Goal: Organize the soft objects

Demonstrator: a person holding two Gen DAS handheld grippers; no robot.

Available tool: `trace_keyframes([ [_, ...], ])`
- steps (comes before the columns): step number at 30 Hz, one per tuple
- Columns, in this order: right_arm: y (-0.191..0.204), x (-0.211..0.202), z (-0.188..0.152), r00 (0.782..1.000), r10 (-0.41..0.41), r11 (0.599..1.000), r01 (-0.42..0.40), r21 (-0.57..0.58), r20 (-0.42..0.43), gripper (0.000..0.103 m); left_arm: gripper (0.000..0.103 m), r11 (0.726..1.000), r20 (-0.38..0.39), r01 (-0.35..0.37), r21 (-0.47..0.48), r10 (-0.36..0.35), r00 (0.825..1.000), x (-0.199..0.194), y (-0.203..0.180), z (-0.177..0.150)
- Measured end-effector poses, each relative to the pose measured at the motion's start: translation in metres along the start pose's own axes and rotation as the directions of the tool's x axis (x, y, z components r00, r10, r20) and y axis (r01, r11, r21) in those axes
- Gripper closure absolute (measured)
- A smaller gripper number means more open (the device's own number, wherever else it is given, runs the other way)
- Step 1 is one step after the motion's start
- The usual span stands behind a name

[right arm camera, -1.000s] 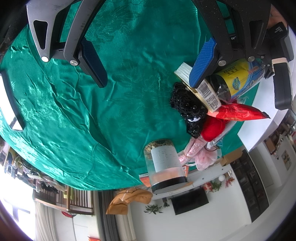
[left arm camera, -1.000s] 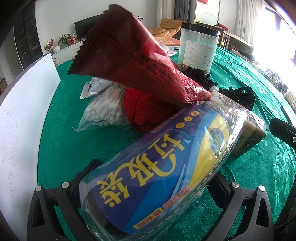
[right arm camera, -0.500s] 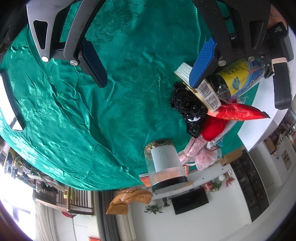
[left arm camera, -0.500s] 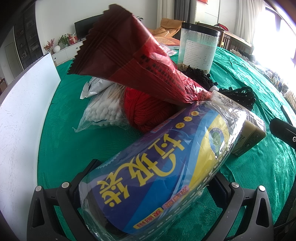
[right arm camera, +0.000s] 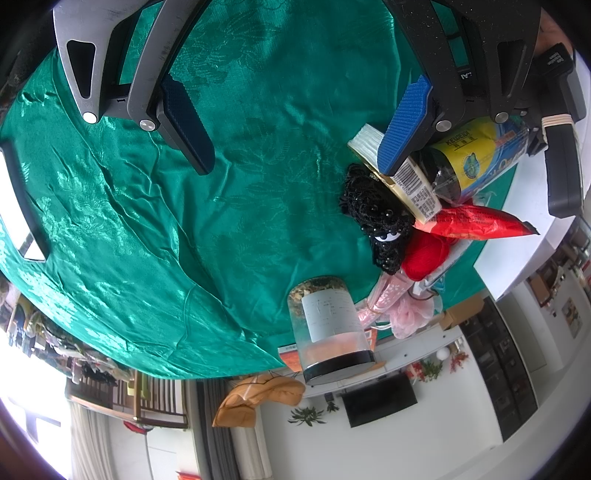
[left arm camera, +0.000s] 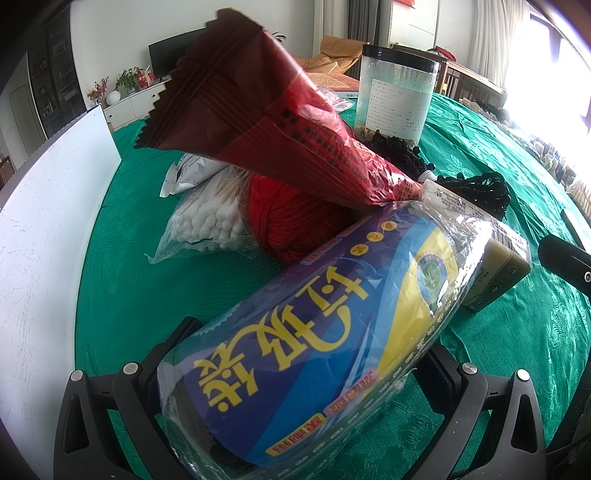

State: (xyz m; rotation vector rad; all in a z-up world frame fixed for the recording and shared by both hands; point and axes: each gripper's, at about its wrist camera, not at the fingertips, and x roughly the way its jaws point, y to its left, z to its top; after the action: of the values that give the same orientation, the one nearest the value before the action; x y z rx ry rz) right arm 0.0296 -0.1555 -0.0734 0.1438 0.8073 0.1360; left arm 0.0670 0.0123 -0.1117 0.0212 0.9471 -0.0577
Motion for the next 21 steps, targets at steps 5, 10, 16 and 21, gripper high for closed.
trace_keyframes([
  [5, 0.001, 0.000, -0.002, 1.000, 0.006, 1.000, -0.006, 0.008, -0.004, 0.011, 0.000, 1.000, -0.008, 0.004, 0.007, -0.004, 1.000, -0.003, 0.000, -0.004],
  [10, -0.008, -0.003, -0.001, 1.000, 0.023, 0.998, -0.023, 0.057, -0.001, 0.011, 0.000, 1.000, -0.052, 0.009, -0.012, -0.010, 0.999, -0.017, 0.007, -0.017],
  [16, -0.013, -0.001, -0.002, 0.999, 0.041, 0.994, -0.039, 0.099, -0.020, 0.011, 0.000, 0.994, -0.038, 0.082, -0.075, -0.085, 0.996, -0.042, 0.028, -0.029],
  [21, -0.004, -0.001, -0.002, 0.997, 0.076, 0.995, -0.073, 0.066, -0.029, 0.011, 0.000, 0.992, 0.013, 0.120, -0.036, -0.119, 0.993, -0.061, 0.027, -0.018],
])
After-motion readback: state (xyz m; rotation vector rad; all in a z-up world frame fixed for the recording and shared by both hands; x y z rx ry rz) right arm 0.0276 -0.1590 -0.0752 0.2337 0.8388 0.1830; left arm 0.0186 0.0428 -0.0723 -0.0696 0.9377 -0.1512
